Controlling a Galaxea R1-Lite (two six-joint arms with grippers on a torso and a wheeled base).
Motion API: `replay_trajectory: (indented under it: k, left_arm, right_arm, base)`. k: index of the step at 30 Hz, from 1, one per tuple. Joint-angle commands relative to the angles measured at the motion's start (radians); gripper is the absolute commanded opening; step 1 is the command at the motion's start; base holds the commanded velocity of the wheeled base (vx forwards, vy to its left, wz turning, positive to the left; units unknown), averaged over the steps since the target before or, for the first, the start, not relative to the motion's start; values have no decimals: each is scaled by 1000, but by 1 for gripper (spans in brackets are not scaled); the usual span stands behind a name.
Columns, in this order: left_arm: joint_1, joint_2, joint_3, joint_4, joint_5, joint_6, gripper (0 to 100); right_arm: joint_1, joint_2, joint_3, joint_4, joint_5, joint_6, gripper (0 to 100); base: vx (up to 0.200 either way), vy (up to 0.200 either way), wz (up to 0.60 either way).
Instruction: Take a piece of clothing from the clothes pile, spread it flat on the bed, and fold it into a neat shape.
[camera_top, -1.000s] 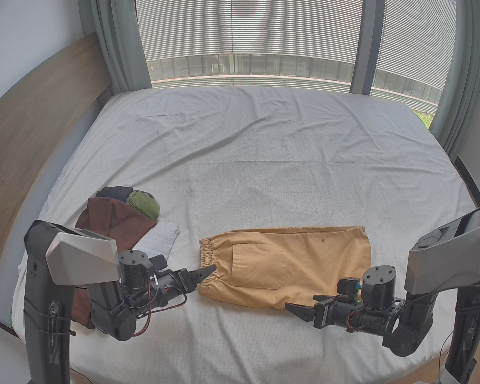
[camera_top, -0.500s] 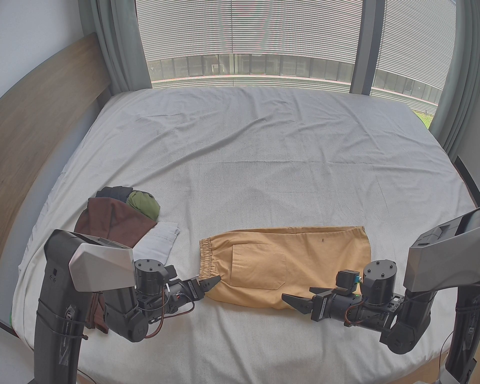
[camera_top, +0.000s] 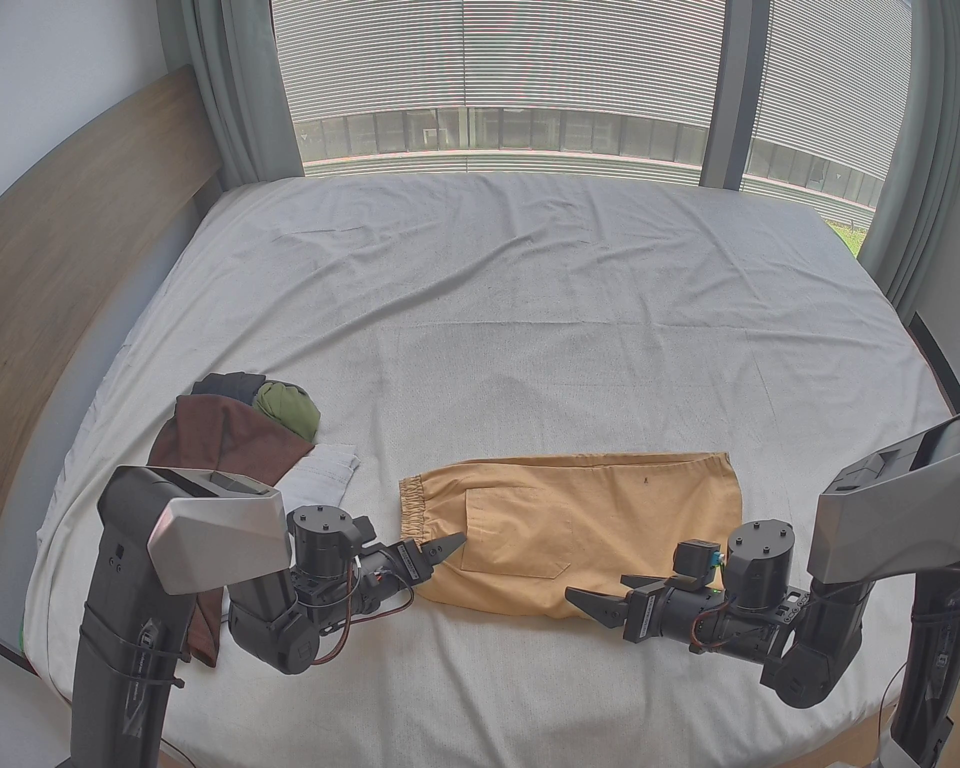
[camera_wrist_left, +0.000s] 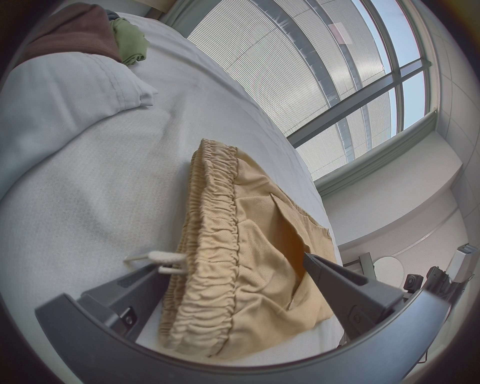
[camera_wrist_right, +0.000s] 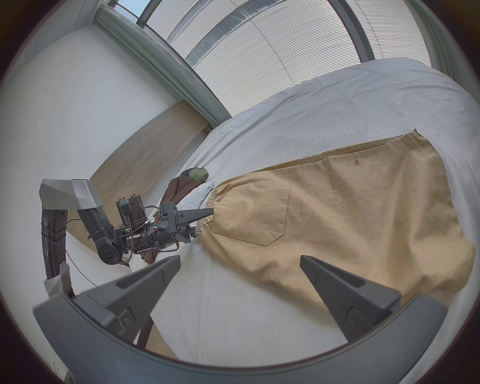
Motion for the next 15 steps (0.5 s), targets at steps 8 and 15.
replay_trajectory:
  k: [8,15]
  left_arm:
    - [-5,1,-38,23,1,-9,0]
    - [15,-1,-47,32,10,-32,0]
  right_arm:
    - [1,1,1,0,0,0,100]
    - [2,1,3,0,-2,0,100]
  base:
    - [0,0,0]
    - [0,0,0]
